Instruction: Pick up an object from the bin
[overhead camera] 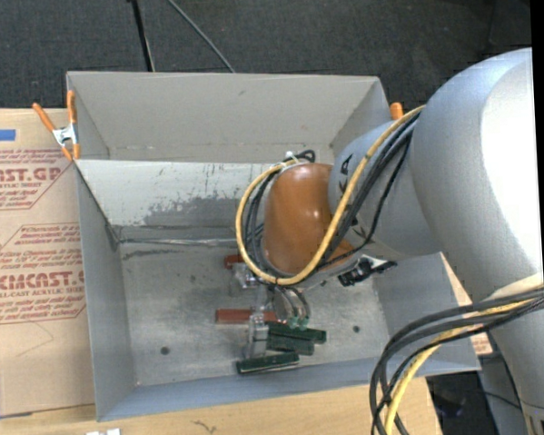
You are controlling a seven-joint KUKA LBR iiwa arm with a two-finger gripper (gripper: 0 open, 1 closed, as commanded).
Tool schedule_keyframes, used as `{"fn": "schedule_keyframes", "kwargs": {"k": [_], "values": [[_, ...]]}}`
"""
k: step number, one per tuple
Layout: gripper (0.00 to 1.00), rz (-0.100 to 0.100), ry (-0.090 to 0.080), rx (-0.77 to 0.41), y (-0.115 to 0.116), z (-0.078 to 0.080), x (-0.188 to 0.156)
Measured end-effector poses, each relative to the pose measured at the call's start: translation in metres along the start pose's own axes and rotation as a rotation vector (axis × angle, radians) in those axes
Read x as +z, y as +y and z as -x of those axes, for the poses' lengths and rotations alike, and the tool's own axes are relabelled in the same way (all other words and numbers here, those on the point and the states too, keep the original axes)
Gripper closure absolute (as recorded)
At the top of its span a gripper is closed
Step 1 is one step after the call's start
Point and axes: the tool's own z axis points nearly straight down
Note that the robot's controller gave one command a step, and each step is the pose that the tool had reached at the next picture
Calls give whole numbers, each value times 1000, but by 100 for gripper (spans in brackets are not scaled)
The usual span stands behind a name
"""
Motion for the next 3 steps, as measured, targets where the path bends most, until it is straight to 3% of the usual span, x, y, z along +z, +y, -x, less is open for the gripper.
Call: {"fn": "schedule_keyframes", "kwargs": {"k": [1,2,3], "values": [[0,5,-10,85,19,-33,-35],[0,4,-9,193,5,-37,-34],[0,5,-8,429,13,-36,-4]]}}
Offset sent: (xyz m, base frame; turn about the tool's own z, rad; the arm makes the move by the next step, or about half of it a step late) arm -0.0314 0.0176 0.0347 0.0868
